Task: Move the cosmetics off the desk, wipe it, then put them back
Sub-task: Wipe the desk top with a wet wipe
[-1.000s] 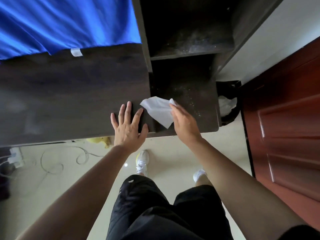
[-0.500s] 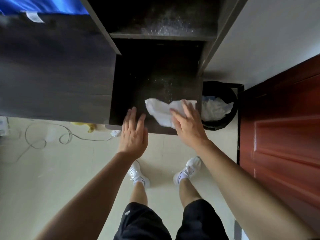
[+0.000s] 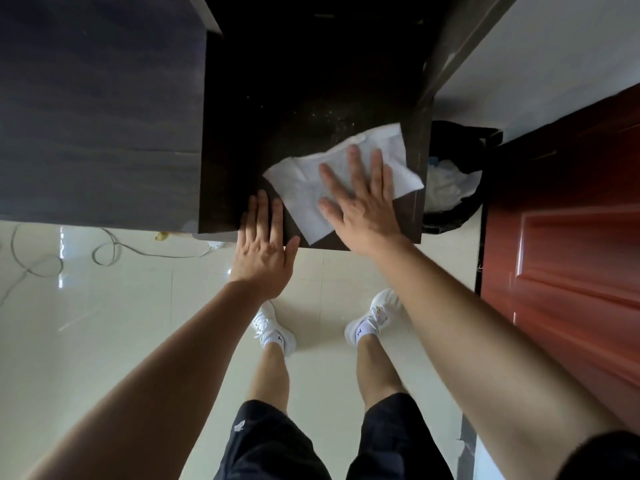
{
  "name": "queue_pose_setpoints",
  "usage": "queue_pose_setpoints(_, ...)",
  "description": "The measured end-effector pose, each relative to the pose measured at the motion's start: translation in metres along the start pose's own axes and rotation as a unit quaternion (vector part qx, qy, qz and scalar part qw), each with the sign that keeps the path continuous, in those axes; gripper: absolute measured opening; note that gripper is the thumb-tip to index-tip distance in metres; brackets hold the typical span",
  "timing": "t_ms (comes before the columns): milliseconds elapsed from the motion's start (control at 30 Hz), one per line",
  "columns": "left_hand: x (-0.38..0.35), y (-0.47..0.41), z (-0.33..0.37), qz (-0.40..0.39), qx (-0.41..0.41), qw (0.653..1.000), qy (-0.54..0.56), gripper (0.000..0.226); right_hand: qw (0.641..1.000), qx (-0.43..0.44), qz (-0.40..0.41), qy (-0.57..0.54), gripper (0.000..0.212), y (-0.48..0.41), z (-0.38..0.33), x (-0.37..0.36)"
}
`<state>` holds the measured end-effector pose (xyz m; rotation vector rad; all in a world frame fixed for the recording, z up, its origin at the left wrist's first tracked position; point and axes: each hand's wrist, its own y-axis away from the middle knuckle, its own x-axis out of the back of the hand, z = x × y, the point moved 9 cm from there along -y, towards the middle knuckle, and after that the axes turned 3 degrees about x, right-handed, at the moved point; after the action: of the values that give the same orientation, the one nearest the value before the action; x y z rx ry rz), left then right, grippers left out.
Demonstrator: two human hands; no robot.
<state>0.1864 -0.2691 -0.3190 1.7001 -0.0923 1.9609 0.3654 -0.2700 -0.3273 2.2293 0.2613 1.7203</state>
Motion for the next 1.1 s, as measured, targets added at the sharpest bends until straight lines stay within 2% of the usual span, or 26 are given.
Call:
queue_pose_setpoints(133,0.001,0.0,-0.001,0.005,0.007,1.0,0.007,0.071,1.0,-0.014,0.004,0.011,0.067,-0.005,0.01,0.007)
queue_pose_setpoints(233,0.0,0.0,-0.001,-0.004,0.009,1.0,0.007,0.071,0.996,-0.06,0.052,-0.034,0.062,0.039,0.015,0.003)
queue_pose_setpoints(367,-0.001,0.001,-0.002,-0.008,0.014,1.0,0.007,0.071,0.995,-0.049,0.067,-0.054,0.059,0.081,0.007,-0.009)
queue_pose_setpoints(533,0.0,-0.001,0.0,0.005,0.011,1.0,0.003,0.071,1.0,-0.002,0.024,-0.006,0.064,-0.011,0.001,0.013)
queue_pose_setpoints(633,0.0,-0.002,-0.001,0.011,0.014,1.0,-0.001,0.071,1.0,-0.018,0.012,-0.005,0.065,-0.081,0.005,0.035)
queue_pose_setpoints(733,0.001,-0.002,-0.001,0.013,0.016,1.0,-0.008,0.071,0.999,-0.029,0.019,0.009,0.066,-0.106,0.005,0.043)
queue_pose_setpoints(800,0.003,-0.003,0.0,0.012,0.018,1.0,-0.01,0.071,0.999,-0.015,0.034,0.01,0.066,-0.087,0.004,0.036)
queue_pose_setpoints(967,0.002,-0.001,-0.001,-0.011,0.022,1.0,-0.013,0.072,0.995,0.055,0.081,0.014,0.062,0.026,0.018,0.007)
queue_pose_setpoints(1100,0.004,-0.003,0.001,-0.017,0.023,1.0,-0.004,0.072,0.997,0.047,0.039,0.039,0.064,0.0,0.027,0.016)
